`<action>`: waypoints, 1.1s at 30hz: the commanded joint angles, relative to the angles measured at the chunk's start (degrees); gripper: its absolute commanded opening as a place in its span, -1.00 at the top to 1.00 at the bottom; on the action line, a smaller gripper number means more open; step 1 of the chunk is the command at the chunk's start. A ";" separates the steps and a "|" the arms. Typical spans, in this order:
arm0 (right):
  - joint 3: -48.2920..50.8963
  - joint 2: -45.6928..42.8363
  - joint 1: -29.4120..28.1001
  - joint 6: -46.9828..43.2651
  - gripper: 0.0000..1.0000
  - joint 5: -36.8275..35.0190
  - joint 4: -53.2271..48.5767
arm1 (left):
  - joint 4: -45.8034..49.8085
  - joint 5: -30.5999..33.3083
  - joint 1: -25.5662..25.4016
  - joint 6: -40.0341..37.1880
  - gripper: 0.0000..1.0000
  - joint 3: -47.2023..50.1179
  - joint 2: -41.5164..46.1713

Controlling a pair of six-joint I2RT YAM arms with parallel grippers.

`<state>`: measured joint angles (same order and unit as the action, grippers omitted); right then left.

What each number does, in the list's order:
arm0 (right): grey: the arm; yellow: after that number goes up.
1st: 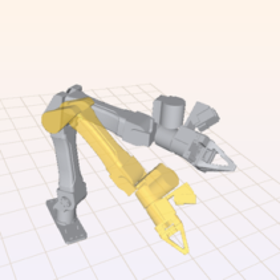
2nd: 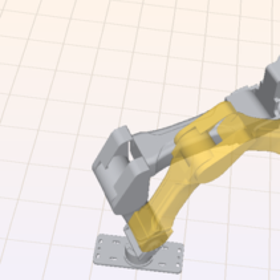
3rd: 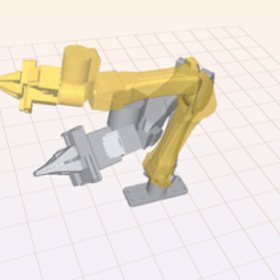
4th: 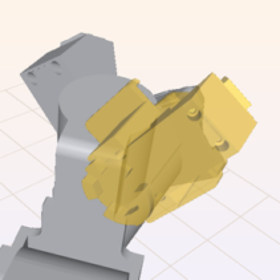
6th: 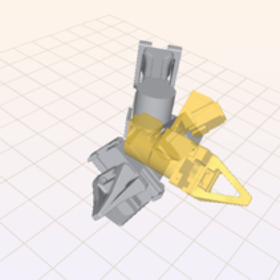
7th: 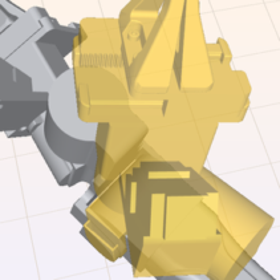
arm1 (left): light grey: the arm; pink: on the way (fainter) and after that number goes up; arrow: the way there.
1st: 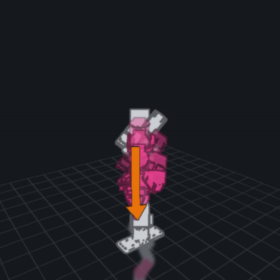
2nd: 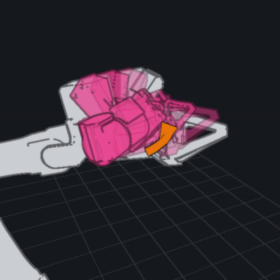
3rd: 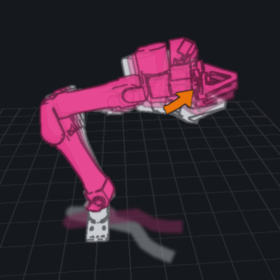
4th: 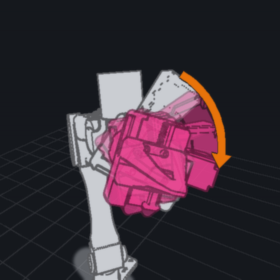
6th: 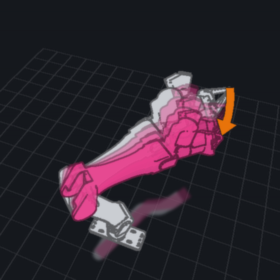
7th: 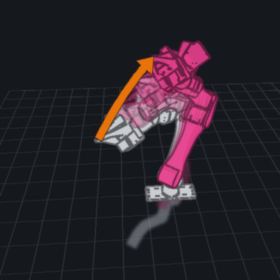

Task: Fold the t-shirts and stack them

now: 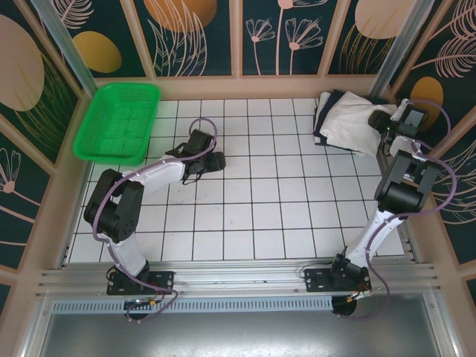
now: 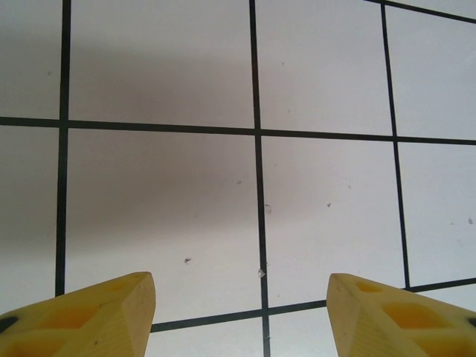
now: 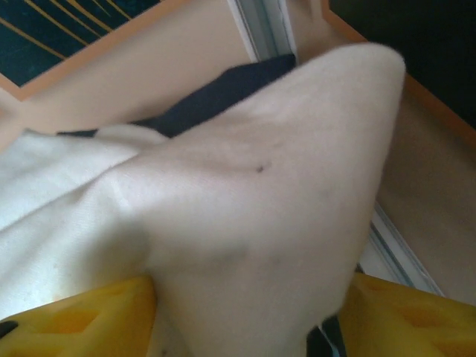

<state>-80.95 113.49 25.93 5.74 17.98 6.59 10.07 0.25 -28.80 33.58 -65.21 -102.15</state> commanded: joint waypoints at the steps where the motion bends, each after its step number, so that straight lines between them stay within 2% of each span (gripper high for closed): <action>1: 3.35 -7.03 0.16 2.64 -0.38 -3.35 1.84 | -1.01 -1.39 0.33 -0.96 -0.27 -1.76 0.32; 6: 7.58 -11.82 -0.88 3.91 -0.51 -7.16 2.36 | -1.45 -1.92 0.36 -1.17 -0.29 -1.59 0.28; 9: 7.64 -13.59 -0.88 5.13 -0.56 -9.93 -0.68 | -1.55 -2.23 0.31 -1.50 -0.31 -1.58 0.15; 13: 15.11 -19.81 -3.01 7.73 -0.59 -13.30 1.16 | -2.04 -2.38 0.33 -1.46 -0.32 -1.41 0.27; 15: 19.29 -23.74 -6.49 7.71 -0.62 -14.67 2.56 | -2.33 -2.86 0.32 -1.46 -0.32 -1.24 0.34; 19: 20.69 -26.52 -19.07 7.93 -0.69 -25.17 1.74 | -2.18 -2.72 0.36 -1.85 -0.33 -0.84 1.10; 22: 15.69 -22.68 -24.94 9.53 -0.71 -33.23 0.50 | -1.85 -2.25 0.34 -2.21 -0.35 -0.14 1.88; 26: 4.01 -12.85 -28.62 12.88 -0.72 -41.84 -3.68 | -1.43 -0.97 0.32 -2.57 -0.37 1.16 3.11; 33: -26.00 9.78 -31.48 15.49 -0.73 -56.11 -20.53 | -0.33 0.62 0.32 -3.08 -0.39 2.41 3.60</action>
<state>-98.70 117.75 -4.86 18.79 -27.97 -3.88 9.06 -0.58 -28.80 31.68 -63.64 -99.98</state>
